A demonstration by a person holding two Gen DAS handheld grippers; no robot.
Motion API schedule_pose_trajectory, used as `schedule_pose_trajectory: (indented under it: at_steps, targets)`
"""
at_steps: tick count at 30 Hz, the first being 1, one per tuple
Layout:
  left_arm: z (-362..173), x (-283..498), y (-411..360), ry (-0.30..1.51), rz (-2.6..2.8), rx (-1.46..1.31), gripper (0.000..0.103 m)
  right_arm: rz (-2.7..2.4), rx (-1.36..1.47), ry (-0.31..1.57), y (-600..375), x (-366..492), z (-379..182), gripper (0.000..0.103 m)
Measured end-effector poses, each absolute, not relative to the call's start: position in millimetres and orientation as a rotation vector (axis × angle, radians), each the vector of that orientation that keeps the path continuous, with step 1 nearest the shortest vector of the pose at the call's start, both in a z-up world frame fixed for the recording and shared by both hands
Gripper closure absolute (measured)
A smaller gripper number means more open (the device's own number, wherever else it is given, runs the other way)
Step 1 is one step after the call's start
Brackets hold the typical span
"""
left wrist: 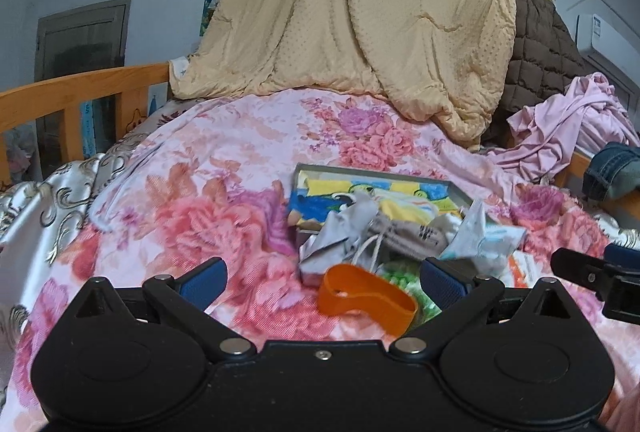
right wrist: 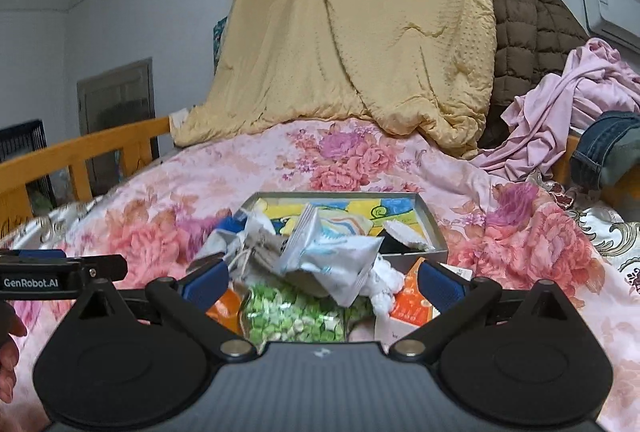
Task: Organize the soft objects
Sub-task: 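Raise both open tools from the tray and move them back to the pile, then move the left tool to the orange strap while the right tool approaches the white wrapped packet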
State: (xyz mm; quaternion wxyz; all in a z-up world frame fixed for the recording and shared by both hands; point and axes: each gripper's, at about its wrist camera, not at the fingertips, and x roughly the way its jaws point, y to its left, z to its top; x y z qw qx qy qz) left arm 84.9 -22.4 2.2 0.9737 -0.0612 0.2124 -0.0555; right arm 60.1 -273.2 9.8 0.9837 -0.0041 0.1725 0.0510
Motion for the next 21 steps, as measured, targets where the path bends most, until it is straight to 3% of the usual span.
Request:
schedule_pose_trajectory:
  at_steps: [21]
  targets:
    - [-32, 95, -25, 0.546, -0.099, -0.056, 0.001, 0.040, -0.083, 0.534, -259, 88, -15, 0.000]
